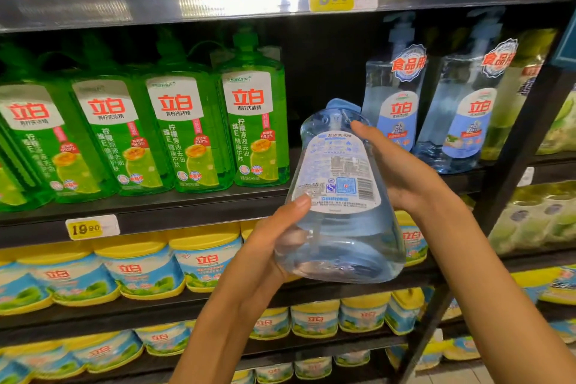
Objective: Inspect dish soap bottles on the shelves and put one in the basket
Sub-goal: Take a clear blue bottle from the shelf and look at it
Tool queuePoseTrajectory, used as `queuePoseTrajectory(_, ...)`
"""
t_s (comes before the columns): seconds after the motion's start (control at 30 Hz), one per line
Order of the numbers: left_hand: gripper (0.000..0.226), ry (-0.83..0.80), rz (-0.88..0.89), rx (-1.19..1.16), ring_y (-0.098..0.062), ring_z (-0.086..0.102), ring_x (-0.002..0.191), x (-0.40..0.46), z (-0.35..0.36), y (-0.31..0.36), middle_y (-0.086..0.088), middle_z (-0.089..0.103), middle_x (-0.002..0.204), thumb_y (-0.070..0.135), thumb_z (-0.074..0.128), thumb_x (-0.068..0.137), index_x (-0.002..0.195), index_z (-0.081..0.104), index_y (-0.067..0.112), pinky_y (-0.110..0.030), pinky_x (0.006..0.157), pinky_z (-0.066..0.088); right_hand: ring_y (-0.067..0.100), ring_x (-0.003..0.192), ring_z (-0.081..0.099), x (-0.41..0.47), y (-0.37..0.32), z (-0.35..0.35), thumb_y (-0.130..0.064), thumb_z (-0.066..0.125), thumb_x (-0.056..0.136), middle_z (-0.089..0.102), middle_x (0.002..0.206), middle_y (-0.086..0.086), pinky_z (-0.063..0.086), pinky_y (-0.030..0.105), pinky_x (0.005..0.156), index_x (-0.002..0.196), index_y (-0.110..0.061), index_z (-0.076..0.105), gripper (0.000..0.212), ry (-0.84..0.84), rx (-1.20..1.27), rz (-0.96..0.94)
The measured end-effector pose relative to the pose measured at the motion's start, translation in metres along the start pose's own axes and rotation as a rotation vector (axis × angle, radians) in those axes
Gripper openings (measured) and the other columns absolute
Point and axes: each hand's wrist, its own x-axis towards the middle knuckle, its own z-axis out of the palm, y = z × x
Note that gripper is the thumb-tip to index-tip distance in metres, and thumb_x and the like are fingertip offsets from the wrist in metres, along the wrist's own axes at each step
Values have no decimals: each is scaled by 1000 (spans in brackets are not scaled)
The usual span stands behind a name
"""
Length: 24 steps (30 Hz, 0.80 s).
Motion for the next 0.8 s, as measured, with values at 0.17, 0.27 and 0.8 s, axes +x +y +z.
queuePoseTrajectory(0.17, 56, 75, 117, 271, -22, 69, 101, 4, -4, -3, -2, 73, 109, 41, 75, 65, 116, 68, 20, -28, 75, 58, 22, 96, 71, -7, 1, 10, -57, 63, 76, 76, 100, 5, 54, 38, 86, 101, -19, 72, 46, 27, -303, -109)
queuePoseTrajectory(0.27, 63, 98, 178, 369, -15, 67, 106, 10, -12, -11, 3, 71, 114, 38, 78, 65, 123, 62, 22, -21, 79, 54, 15, 97, 71, -6, 10, 23, -55, 66, 73, 74, 107, 4, 58, 32, 80, 121, -15, 59, 63, 92, -377, -273)
queuePoseTrajectory(0.8, 47, 197, -111, -133, -12, 69, 51, 21, -13, -35, -2, 72, 59, 51, 54, 62, 70, 77, 12, -21, 44, 53, 36, 115, 62, -4, 9, 27, -66, 82, 51, 64, 124, 21, 52, 49, 94, 140, -5, 46, 114, -115, 48, -282)
